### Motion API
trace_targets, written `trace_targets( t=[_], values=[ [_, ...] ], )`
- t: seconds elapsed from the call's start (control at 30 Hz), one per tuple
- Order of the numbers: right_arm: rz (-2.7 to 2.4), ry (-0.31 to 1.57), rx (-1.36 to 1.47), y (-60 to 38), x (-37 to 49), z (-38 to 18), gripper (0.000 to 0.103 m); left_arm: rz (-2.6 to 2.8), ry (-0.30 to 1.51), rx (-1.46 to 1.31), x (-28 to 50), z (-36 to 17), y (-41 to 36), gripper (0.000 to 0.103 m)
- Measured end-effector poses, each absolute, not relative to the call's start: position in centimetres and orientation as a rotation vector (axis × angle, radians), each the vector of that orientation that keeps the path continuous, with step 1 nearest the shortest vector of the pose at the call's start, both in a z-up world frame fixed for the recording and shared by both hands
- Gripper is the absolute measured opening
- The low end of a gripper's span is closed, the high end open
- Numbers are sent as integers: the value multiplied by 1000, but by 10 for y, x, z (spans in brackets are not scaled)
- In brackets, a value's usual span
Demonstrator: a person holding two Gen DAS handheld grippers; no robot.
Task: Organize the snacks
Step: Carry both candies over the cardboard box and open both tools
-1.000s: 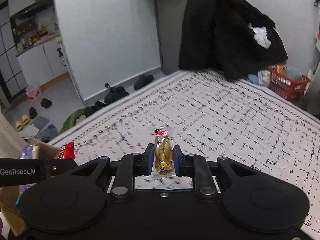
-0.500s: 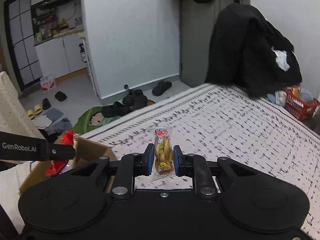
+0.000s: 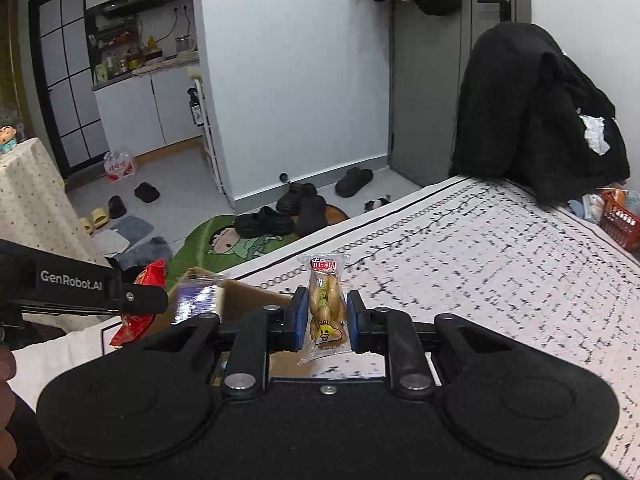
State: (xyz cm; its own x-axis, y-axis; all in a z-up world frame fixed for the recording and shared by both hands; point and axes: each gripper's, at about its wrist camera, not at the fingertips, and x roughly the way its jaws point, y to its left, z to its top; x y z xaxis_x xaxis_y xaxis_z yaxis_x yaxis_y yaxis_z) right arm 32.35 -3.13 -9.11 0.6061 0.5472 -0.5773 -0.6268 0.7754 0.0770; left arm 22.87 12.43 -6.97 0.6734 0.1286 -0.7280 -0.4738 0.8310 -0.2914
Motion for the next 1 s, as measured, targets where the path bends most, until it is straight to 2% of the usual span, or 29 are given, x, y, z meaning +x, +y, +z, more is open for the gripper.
trace_targets(
  t=[0.47, 1.0],
  values=[
    [721, 641, -123, -2, 315, -96, 20, 414, 829, -553, 221, -95, 162, 20],
    [796, 689, -131, 18, 315, -124, 20, 451, 906, -550, 238, -120, 168, 20]
  ],
)
